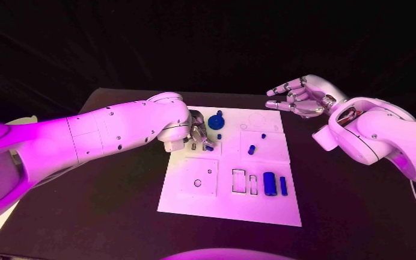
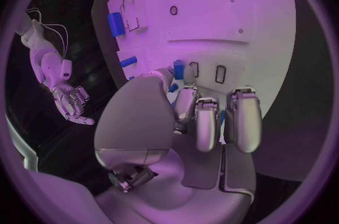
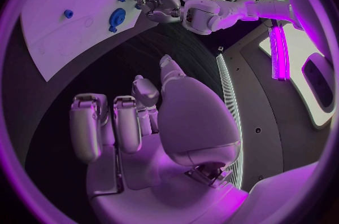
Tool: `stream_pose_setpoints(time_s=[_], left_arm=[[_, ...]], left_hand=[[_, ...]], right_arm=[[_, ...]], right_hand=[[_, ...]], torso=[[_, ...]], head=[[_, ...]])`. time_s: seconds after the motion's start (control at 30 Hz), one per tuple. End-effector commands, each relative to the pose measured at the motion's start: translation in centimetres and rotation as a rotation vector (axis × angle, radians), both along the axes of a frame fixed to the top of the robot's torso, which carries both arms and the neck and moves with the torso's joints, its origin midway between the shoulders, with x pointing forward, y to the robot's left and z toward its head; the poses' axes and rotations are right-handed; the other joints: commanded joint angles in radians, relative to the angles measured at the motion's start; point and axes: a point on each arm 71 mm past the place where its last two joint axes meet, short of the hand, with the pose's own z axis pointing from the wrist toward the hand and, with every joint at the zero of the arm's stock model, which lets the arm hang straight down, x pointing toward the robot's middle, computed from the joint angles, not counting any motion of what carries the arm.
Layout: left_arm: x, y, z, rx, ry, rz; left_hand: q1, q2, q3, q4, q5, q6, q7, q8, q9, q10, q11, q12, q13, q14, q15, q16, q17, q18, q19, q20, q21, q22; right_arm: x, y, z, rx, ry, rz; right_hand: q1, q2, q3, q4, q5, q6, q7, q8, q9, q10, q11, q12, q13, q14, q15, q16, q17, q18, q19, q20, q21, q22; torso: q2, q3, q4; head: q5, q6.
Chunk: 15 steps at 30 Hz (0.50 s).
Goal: Assemble the parts on the task board
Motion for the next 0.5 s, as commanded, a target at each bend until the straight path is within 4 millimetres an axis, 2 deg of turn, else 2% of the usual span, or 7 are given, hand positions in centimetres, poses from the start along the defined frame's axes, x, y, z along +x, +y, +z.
stream_pose_setpoints(time_s=[0.03,0.1,0.23,0.5], left_arm=[[-0.1,-0.1,0.2,-0.033,-0.011,0.017],[-0.2,0.1,0.3,-0.048,-0.025,0.026],[-0.4,0.5,0.6,-0.064,-0.045,0.041],[-0.7,1.2,0.9,-0.064,-0.087,0.061]], left_hand=[[-0.030,-0.012,0.179,-0.160,0.009,0.006,-0.006,0.007,0.007,0.002,0.007,-0.001,0.002,0.106,0.009,0.003,0.263,-0.013,0.017,0.002,-0.004,0.088],[-0.044,-0.020,0.205,-0.177,0.012,0.007,-0.007,0.010,0.014,0.005,0.006,0.001,0.004,0.106,0.006,0.003,0.263,-0.014,0.019,0.003,-0.003,0.091],[-0.054,-0.025,0.220,-0.188,0.012,0.008,-0.007,0.012,0.019,0.007,0.005,0.003,0.006,0.106,0.006,0.003,0.263,-0.015,0.021,0.003,-0.001,0.095],[-0.066,-0.031,0.241,-0.204,0.013,0.009,-0.008,0.014,0.025,0.012,0.004,0.010,0.013,0.106,0.005,0.003,0.263,-0.018,0.027,0.002,0.006,0.108]], right_arm=[[-0.1,0.1,-0.1,-0.012,0.005,0.015],[-0.1,0.1,-0.2,-0.012,0.006,0.015],[-0.1,0.1,-0.2,-0.012,0.007,0.015],[-0.1,0.1,-0.3,-0.012,0.009,0.014]], right_hand=[[0.000,0.007,-0.007,0.001,0.006,0.009,-0.001,0.002,0.001,-0.003,-0.006,-0.004,0.000,0.077,-0.001,-0.004,0.146,0.001,0.019,0.001,-0.004,0.094],[0.000,0.007,-0.007,0.001,0.006,0.009,-0.001,0.002,0.001,-0.003,-0.006,-0.004,0.000,0.077,-0.001,-0.004,0.146,0.001,0.019,0.001,-0.004,0.094],[0.000,0.007,-0.007,0.001,0.006,0.009,-0.001,0.002,0.001,-0.003,-0.006,-0.004,0.000,0.077,-0.001,-0.004,0.146,0.001,0.019,0.001,-0.004,0.094],[0.000,0.008,-0.008,0.001,0.008,0.009,-0.002,0.002,0.001,-0.003,-0.006,-0.004,0.000,0.077,-0.001,-0.004,0.145,0.001,0.019,0.000,-0.005,0.094]], torso=[[0.000,0.0001,0.0005],[0.000,0.0006,0.0008],[0.000,0.0016,0.0016],[0.000,0.0010,0.0024]], head=[[0.000,0.000],[0.001,0.000],[0.002,0.000],[0.005,-0.002]])
